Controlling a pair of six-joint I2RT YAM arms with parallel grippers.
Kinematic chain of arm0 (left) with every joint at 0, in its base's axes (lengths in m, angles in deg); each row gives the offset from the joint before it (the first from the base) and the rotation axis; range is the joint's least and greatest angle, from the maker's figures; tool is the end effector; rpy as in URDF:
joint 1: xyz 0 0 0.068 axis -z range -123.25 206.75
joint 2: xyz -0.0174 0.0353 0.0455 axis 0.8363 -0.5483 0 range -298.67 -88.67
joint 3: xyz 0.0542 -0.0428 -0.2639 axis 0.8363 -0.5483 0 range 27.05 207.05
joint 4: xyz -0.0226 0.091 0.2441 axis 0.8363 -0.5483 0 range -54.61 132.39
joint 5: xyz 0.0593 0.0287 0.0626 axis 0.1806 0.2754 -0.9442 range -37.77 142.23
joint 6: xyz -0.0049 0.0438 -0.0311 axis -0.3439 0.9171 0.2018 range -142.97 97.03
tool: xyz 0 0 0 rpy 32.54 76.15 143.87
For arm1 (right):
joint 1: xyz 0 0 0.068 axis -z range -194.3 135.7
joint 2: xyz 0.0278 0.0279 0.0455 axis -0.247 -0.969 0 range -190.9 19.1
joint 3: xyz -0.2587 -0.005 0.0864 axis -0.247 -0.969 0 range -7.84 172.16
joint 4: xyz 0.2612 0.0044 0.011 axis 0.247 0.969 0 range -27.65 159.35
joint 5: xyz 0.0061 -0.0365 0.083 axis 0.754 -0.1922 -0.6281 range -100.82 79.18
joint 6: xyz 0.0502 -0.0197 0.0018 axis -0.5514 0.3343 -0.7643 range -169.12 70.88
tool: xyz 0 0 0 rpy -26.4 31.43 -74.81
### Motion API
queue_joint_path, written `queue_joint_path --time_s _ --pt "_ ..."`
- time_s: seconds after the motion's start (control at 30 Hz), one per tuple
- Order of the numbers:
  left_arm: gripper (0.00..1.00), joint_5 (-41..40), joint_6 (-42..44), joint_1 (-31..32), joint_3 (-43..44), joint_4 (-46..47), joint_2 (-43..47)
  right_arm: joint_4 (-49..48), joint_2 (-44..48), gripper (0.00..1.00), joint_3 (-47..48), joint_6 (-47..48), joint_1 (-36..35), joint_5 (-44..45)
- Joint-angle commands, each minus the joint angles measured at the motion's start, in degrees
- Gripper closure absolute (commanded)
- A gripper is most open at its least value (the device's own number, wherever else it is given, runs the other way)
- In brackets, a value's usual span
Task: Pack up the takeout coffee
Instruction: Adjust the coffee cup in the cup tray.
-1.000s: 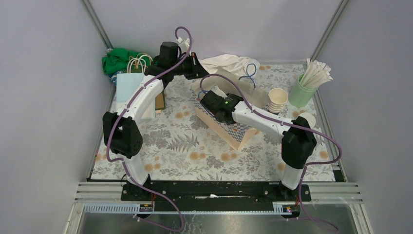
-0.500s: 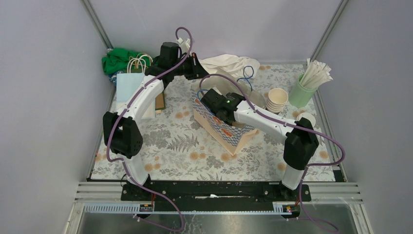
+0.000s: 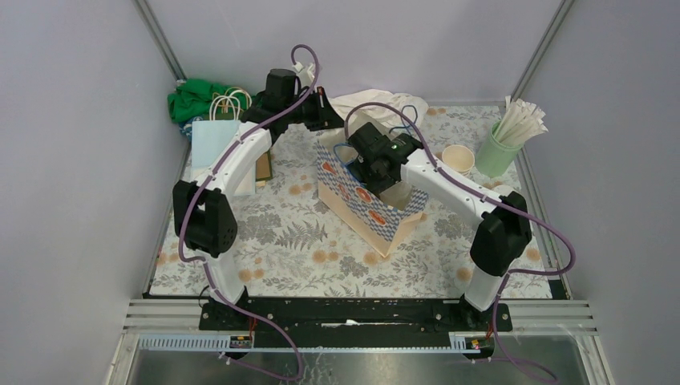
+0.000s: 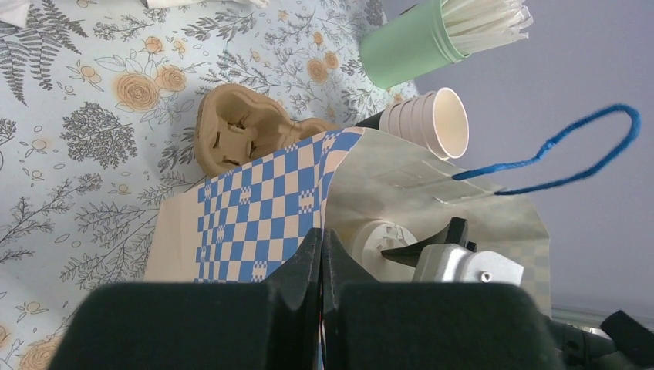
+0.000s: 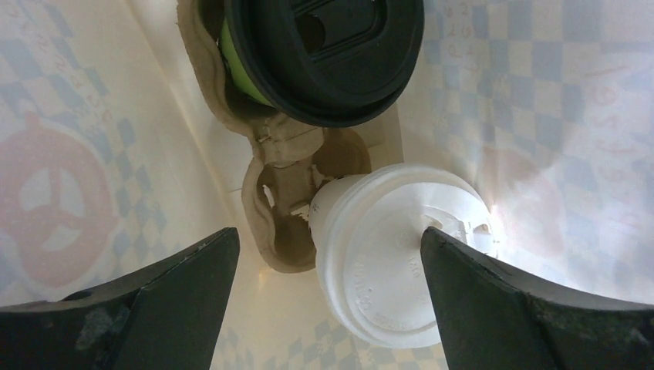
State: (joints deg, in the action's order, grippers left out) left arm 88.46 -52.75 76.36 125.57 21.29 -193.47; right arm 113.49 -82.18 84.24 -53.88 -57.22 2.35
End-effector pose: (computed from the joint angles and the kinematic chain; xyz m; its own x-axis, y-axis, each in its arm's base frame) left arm 0.3967 -0.1636 0.3543 -0.7560 -0.1560 -0.6357 0.4489 0.5832 -0.6770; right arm 0.2815 0.2508 0.2980 -0.6822 -0.5243 -0.5096 -0.5258 0.8361 -0.1562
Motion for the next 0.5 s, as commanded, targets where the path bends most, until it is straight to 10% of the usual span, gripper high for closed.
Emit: queue_joint_path --time_s 0.0,0.47 --pt "1.0 1.3 1.9 -0.3 4.1 0.0 -0.5 3.8 1.5 0.08 4.7 -0.4 1.0 -5.7" --pt "1.0 3.1 3.2 -0.5 4.6 0.5 -0.9 7.7 0.5 0.12 8.9 0.7 1.7 -4.1"
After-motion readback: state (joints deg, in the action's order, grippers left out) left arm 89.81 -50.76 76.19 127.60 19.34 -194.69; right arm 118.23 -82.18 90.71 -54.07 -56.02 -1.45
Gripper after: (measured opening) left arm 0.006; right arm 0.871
